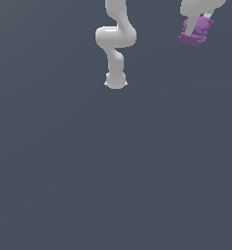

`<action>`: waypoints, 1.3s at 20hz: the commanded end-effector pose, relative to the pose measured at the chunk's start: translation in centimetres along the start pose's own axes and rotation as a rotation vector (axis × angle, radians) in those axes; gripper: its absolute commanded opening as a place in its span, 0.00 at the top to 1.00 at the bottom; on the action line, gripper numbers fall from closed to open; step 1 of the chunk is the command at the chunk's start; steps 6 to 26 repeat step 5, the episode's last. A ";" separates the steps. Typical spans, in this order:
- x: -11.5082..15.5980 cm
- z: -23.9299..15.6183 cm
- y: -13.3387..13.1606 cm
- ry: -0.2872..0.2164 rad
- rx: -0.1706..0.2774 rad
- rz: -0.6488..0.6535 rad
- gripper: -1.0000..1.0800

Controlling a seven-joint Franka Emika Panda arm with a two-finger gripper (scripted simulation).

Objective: Pick up the object and move it to a goal position.

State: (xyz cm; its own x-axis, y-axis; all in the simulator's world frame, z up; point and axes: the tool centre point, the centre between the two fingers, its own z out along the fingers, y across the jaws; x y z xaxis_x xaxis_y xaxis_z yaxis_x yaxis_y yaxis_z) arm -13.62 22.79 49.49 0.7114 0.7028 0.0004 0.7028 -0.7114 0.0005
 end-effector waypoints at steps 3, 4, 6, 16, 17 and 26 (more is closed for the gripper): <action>0.2 -0.6 -0.3 0.000 0.001 0.001 1.00; 0.3 -0.7 -0.3 0.000 0.001 0.001 1.00; 0.3 -0.7 -0.3 0.000 0.001 0.001 1.00; 0.3 -0.7 -0.3 0.000 0.001 0.001 1.00; 0.3 -0.7 -0.3 0.000 0.001 0.001 1.00; 0.3 -0.7 -0.3 0.000 0.001 0.001 1.00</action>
